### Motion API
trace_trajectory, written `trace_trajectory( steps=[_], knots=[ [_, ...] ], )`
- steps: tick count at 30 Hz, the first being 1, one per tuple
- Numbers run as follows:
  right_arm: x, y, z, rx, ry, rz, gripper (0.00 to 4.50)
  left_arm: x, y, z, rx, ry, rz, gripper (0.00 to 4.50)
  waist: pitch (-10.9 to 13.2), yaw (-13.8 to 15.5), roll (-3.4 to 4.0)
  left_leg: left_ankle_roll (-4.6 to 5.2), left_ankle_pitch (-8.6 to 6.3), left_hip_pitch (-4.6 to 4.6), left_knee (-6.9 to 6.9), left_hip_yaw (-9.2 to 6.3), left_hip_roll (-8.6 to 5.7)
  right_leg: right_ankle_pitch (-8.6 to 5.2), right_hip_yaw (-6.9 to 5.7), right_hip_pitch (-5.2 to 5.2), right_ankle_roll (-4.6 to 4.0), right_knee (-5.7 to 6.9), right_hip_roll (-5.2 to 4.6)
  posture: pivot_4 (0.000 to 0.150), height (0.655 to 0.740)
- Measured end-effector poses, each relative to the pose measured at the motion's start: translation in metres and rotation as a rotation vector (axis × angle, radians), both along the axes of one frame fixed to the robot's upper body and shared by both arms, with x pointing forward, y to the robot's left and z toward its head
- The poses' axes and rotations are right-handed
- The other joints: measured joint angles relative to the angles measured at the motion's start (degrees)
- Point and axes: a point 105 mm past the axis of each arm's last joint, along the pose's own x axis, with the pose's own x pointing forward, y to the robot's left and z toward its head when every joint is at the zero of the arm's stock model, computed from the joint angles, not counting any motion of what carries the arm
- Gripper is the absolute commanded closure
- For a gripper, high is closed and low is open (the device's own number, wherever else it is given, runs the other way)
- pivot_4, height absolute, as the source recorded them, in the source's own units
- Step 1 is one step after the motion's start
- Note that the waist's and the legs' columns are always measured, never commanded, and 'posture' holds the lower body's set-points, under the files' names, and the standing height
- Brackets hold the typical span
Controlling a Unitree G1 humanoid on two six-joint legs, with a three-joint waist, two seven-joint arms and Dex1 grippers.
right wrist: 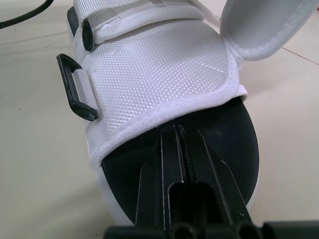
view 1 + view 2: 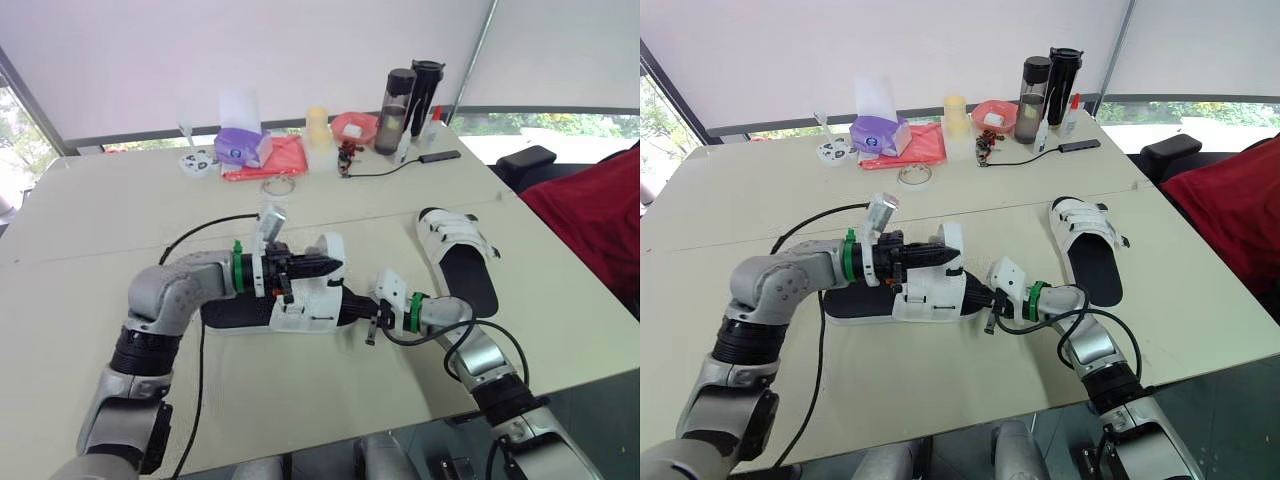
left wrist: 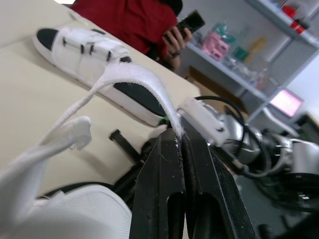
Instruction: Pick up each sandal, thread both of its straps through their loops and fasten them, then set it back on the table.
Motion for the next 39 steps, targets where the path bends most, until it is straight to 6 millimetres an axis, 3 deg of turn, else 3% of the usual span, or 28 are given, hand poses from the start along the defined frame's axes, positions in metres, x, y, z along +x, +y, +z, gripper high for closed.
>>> trace_trajectory(
  steps=[5,15,39],
  knots=[
    [0.0,0.0,0.0,-0.001,-0.002,-0.005,4.5,-0.009,0.007,-0.021,0.042,0.067,-0.009,4.45,0.01,0.17,-0.03,-0.01,-0.01,0.0,-0.02,-0.01,0.04,0.0,0.0,0.01,-0.02,-0.03,-0.01,0.15,0.74],
    [-0.001,0.001,0.0,0.005,-0.004,-0.001,4.5,-0.01,0.007,-0.036,0.097,0.051,-0.024,4.45,0.01,0.05,-0.02,-0.02,-0.01,0.02,-0.35,0.01,0.06,0.12,0.05,-0.1,-0.22,-0.22,-0.02,0.15,0.74],
    [-0.003,0.002,0.0,0.007,-0.016,-0.013,4.5,-0.001,0.005,-0.032,0.077,0.051,0.004,4.45,0.01,0.0,-0.02,-0.02,-0.01,0.01,-0.51,0.03,0.05,0.11,0.03,-0.08,-0.16,-0.51,0.0,0.15,0.74]
  ],
)
